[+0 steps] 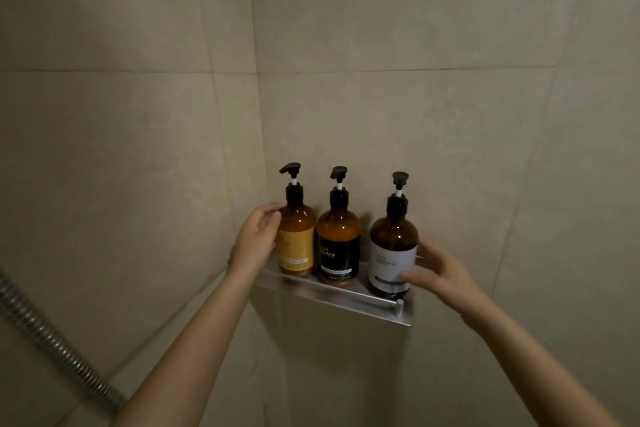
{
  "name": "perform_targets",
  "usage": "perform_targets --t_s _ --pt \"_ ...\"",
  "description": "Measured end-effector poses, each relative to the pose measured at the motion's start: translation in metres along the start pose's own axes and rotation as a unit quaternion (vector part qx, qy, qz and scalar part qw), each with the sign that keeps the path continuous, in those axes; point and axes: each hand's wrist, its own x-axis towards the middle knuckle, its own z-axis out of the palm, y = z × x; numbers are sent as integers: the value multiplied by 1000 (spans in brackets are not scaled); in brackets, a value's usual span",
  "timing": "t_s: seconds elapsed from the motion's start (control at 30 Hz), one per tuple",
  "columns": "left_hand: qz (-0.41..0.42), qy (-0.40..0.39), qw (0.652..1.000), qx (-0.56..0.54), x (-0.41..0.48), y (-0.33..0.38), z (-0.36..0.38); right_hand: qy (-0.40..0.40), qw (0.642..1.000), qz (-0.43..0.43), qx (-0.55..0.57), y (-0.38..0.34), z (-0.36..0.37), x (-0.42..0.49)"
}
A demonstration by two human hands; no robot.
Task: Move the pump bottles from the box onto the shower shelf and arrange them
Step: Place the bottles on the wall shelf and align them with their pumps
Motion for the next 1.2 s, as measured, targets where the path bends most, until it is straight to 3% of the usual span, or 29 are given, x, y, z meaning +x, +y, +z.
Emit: perform_targets --t_s 0.17,0.53,1.2 --pt "-14 -17 1000 -9 1 2 -2 75 997 -10 -28 5 12 8" --pt "-31 -25 999 -11 5 4 -6 112 992 -6 -62 4 33 24" --pt "-21 -4 1000 21 8 -5 -1 43 996 -10 -79 -3 19 29"
